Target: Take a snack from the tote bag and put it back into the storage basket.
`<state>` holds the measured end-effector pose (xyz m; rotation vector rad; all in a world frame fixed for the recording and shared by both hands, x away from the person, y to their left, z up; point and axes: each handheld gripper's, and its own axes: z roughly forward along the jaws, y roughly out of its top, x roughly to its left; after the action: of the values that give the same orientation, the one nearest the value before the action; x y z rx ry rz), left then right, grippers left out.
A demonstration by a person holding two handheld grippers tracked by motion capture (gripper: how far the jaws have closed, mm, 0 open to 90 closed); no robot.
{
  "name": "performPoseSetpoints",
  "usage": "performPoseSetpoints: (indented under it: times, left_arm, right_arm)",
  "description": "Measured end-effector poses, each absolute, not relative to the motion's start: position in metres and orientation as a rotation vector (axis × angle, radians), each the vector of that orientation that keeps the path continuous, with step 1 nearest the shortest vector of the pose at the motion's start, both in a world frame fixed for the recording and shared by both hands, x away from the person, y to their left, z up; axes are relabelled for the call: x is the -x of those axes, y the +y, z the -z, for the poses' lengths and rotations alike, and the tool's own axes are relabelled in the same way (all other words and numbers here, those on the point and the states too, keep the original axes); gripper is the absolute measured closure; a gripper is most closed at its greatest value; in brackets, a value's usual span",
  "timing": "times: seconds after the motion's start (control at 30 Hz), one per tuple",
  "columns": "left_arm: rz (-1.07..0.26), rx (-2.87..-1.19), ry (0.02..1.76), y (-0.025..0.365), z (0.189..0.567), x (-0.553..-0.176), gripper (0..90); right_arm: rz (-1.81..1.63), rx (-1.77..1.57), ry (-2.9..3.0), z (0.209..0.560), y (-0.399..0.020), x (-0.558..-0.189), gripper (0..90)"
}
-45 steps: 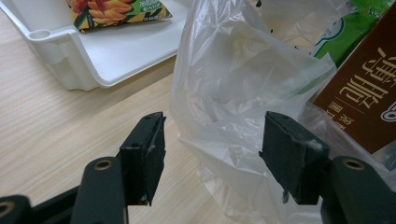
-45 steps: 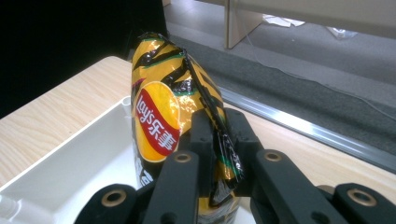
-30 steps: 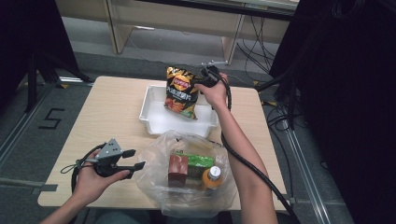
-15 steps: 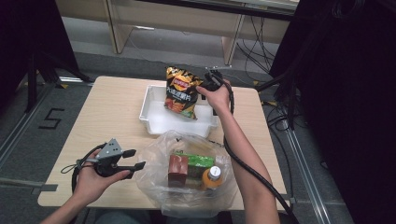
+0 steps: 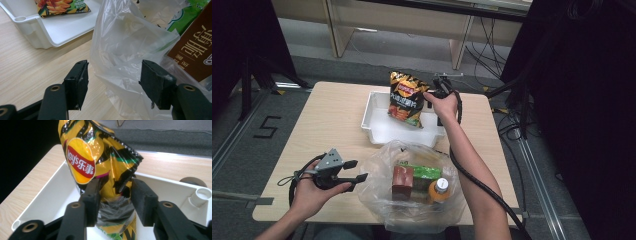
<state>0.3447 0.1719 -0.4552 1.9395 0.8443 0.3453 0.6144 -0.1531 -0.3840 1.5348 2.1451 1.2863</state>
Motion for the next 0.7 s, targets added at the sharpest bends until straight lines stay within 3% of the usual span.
performPoseSetpoints:
  times: [0.13,0.27,0.43,0.7]
  left_arm:
    - [-0.349,-1.945,0.832,0.1719,0.4546,-0.3448,38.9]
    - [-0.348,-1.945,0.834,0.1721,0.4549,-0.3451,38.9]
    - [-0.347,-1.940,0.842,0.1722,0.4547,-0.3447,38.9]
    - [-0.347,-1.941,0.845,0.1724,0.4551,-0.3446,38.9]
  right_arm:
    - [-1.338,-1.518,2.117,0.3835,-0.1530,-0.6164,69.0]
    - [-1.286,-1.588,2.128,0.3796,-0.1531,-0.6158,70.3]
    - [-1.274,-1.571,2.115,0.3784,-0.1524,-0.6167,81.8]
    - [-1.235,-1.456,2.158,0.3753,-0.1479,-0.6173,85.6]
